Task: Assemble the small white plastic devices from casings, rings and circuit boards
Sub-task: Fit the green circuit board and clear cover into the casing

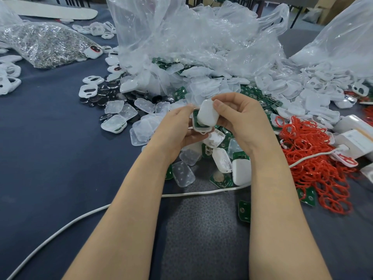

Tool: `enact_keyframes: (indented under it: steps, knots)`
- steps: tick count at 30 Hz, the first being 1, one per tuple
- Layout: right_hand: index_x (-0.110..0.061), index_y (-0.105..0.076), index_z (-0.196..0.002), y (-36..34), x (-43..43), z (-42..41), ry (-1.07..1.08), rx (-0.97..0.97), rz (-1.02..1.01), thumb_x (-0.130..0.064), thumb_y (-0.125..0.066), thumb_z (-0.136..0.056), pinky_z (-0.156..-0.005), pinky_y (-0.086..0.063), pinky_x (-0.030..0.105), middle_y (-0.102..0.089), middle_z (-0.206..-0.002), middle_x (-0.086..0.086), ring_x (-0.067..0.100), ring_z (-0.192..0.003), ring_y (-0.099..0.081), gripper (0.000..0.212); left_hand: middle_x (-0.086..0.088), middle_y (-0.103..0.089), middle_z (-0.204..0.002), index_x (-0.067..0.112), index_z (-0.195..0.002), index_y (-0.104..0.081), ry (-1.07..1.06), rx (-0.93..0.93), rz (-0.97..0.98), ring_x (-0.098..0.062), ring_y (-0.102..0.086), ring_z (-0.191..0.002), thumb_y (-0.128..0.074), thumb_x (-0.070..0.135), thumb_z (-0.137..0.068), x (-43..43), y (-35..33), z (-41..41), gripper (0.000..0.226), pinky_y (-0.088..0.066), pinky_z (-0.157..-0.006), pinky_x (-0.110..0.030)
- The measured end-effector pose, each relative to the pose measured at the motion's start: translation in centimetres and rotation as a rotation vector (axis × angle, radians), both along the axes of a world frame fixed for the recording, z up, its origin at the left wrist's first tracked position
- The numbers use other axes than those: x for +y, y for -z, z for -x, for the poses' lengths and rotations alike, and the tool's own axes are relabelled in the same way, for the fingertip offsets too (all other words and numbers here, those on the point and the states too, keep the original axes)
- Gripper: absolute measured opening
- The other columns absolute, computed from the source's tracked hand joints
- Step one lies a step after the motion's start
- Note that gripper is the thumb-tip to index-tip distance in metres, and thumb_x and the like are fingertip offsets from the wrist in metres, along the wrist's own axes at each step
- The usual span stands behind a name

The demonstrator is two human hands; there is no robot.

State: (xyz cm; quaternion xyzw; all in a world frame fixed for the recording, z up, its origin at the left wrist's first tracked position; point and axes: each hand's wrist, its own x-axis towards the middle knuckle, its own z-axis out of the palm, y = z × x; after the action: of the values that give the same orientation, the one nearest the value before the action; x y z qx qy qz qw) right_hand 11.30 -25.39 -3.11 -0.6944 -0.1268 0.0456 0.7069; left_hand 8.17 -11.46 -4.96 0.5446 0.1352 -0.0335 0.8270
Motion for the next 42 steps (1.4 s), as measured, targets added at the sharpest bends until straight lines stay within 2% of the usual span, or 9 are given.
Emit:
enact_keyframes:
  steps: [5,10,17,22,28,32,34,38,42]
  knots:
    - [-0.014,-0.068,-0.089,0.1,0.1,-0.1,0.011,-0.075,0.135,-0.006,-0.066,-0.087,-0.073,-0.057,0.029,-0.069,-0.080,0.006,0.013,-0.075,-0.065,0.009,-0.020,-0.071,-0.097,0.008,-0.103,-0.064,0.023,0.006,-0.007,-0.028,-0.073,-0.077,-0.045,0.024,-0.100,0.0,0.1,0.0,0.025,-0.056,-0.056,-0.026]
    - [-0.022,-0.069,-0.086,0.2,0.2,-0.1,0.024,-0.155,0.297,-0.011,-0.067,-0.086,-0.073,-0.055,0.029,-0.067,-0.080,-0.001,0.012,-0.074,-0.060,0.011,-0.023,-0.069,-0.103,0.007,-0.107,-0.061,0.015,0.020,-0.023,-0.027,-0.072,-0.076,-0.041,0.026,-0.102,-0.1,0.0,0.0,0.029,-0.057,-0.056,-0.028]
    - [-0.025,-0.067,-0.083,0.5,0.6,-0.1,0.091,-0.214,0.377,-0.015,-0.069,-0.085,-0.056,-0.044,0.010,-0.063,-0.074,-0.004,-0.001,-0.061,-0.053,0.010,-0.020,-0.070,-0.097,0.006,-0.107,-0.064,0.045,-0.003,-0.044,-0.026,-0.072,-0.075,-0.042,0.021,-0.101,0.0,0.1,0.1,0.027,-0.058,-0.058,-0.029]
    - [-0.020,-0.067,-0.086,0.9,0.8,-0.3,0.105,-0.218,0.399,-0.014,-0.068,-0.086,-0.056,-0.046,0.013,-0.064,-0.080,-0.001,0.011,-0.068,-0.056,0.006,-0.017,-0.070,-0.101,0.008,-0.106,-0.063,0.084,-0.076,-0.115,-0.023,-0.072,-0.082,-0.051,0.015,-0.099,0.0,0.2,0.5,0.016,-0.059,-0.067,-0.027]
    - [-0.024,-0.067,-0.083,1.2,0.8,-0.3,0.108,-0.128,0.295,-0.015,-0.069,-0.086,-0.061,-0.054,0.022,-0.062,-0.074,-0.004,0.006,-0.067,-0.059,0.010,-0.012,-0.070,-0.104,0.013,-0.111,-0.062,0.119,-0.165,-0.202,-0.018,-0.071,-0.090,-0.057,0.007,-0.094,0.1,0.2,0.7,0.019,-0.059,-0.078,-0.029]
    - [-0.018,-0.069,-0.089,1.2,0.5,-0.3,0.061,0.069,0.118,-0.016,-0.066,-0.088,-0.072,-0.055,0.039,-0.069,-0.086,0.015,0.021,-0.073,-0.066,0.003,-0.009,-0.069,-0.100,0.019,-0.108,-0.061,0.132,-0.192,-0.229,-0.022,-0.070,-0.092,-0.055,0.003,-0.095,0.0,0.3,0.8,0.022,-0.059,-0.080,-0.030]
    - [-0.015,-0.068,-0.092,1.2,0.3,-0.3,0.043,0.117,0.096,-0.016,-0.065,-0.089,-0.066,-0.055,0.036,-0.070,-0.083,0.013,0.020,-0.068,-0.066,0.004,-0.009,-0.070,-0.097,0.017,-0.115,-0.060,0.142,-0.212,-0.261,-0.022,-0.069,-0.093,-0.054,0.002,-0.095,-0.1,0.3,0.9,0.025,-0.059,-0.081,-0.029]
    - [-0.009,-0.068,-0.085,0.9,0.1,-0.3,-0.037,0.180,0.004,-0.014,-0.059,-0.092,-0.048,-0.045,0.016,-0.070,-0.064,0.001,0.008,-0.052,-0.062,0.012,-0.012,-0.070,-0.096,0.018,-0.117,-0.060,0.173,-0.270,-0.277,-0.023,-0.069,-0.093,-0.053,0.004,-0.096,-0.1,0.2,1.0,0.026,-0.058,-0.085,-0.031]
    - [-0.008,-0.067,-0.077,0.7,-0.5,-0.4,-0.083,0.225,-0.104,-0.017,-0.062,-0.086,-0.046,-0.040,0.014,-0.061,-0.054,-0.004,0.005,-0.048,-0.048,0.013,-0.008,-0.071,-0.093,0.023,-0.114,-0.063,0.214,-0.320,-0.220,-0.022,-0.069,-0.092,-0.053,0.007,-0.097,0.1,0.0,1.2,0.026,-0.057,-0.088,-0.035]
